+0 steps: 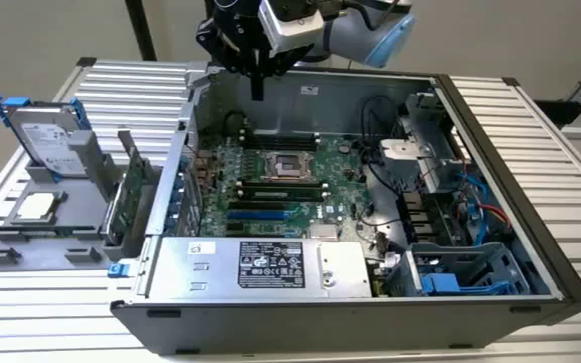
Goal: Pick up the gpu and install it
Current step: 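Reach for the gpu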
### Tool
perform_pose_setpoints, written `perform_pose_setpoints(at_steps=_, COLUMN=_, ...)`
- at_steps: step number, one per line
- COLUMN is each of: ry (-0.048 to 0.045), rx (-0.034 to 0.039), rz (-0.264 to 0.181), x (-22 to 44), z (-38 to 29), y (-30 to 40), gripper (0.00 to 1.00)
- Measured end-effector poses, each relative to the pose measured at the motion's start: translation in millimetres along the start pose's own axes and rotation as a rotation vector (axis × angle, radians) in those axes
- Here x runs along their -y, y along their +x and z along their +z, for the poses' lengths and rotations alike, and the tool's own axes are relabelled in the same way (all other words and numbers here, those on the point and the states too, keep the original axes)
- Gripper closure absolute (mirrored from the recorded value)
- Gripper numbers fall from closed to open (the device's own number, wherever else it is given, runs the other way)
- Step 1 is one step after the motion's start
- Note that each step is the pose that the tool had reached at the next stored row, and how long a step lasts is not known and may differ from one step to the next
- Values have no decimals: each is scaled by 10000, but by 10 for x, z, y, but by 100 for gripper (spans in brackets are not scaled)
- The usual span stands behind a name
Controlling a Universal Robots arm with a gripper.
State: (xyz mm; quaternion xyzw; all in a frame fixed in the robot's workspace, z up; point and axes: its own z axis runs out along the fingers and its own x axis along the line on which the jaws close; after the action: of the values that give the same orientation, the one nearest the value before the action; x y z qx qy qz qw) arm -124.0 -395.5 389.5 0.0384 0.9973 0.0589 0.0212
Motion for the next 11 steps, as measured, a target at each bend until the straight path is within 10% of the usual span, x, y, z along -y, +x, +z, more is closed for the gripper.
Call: perform_pose_setpoints(at_steps=11, ry=-5, rx=-1, rz=0, x=0, z=0, y=0, gripper=100)
